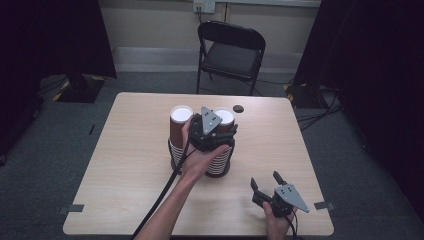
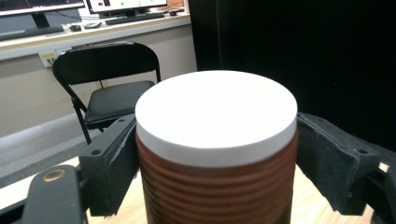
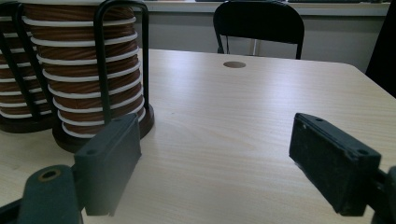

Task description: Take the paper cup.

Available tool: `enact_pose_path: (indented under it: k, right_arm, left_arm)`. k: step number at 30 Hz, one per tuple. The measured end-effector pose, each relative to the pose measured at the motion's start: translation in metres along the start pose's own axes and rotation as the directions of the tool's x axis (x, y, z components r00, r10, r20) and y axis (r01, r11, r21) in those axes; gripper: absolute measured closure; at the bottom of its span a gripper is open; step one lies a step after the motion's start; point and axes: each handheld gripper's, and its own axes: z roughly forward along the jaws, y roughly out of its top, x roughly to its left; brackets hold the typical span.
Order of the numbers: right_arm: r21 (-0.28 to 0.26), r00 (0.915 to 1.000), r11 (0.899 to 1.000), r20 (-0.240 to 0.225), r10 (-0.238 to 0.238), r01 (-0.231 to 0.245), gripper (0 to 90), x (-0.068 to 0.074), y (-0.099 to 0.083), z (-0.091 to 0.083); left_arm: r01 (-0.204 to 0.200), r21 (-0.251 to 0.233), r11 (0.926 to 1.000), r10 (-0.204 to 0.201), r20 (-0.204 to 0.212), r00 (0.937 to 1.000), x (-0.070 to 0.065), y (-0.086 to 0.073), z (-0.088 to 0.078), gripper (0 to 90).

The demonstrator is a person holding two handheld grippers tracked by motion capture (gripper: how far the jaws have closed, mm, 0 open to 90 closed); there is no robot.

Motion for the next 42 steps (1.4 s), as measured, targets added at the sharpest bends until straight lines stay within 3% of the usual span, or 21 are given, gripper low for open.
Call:
enact_pose_path:
  k: [6,18,24,39,42]
  right_arm:
    - [-0.001,1.0000,1.000,0.000,0.003,-0.003,16.3,-0.001,0.000,0.000]
    - [-0.002,1.0000,1.000,0.002,0.005,-0.005,16.2,-0.001,0.000,0.000]
    - [-0.006,0.9999,1.000,0.004,0.009,-0.009,15.5,-0.001,0.000,-0.001]
    - [-0.009,0.9999,1.000,0.004,0.016,-0.016,15.1,-0.002,0.000,-0.001]
    - [-0.007,0.9999,1.000,0.004,0.015,-0.015,15.1,-0.002,0.000,-0.001]
  left_arm:
    - [0.017,0.011,0.9998,-0.017,0.016,0.9997,0.003,-0.001,0.004,20.9]
    - [0.013,-0.001,0.9999,-0.013,0.018,0.9998,0.004,-0.001,0.002,21.4]
    - [0.039,-0.035,0.9986,-0.038,0.027,0.9989,0.006,0.002,-0.001,21.6]
    - [0.039,-0.096,0.9946,-0.036,0.041,0.9985,0.009,0.010,-0.011,21.6]
    - [0.070,-0.136,0.9882,-0.064,0.050,0.9967,0.011,0.011,-0.015,21.7]
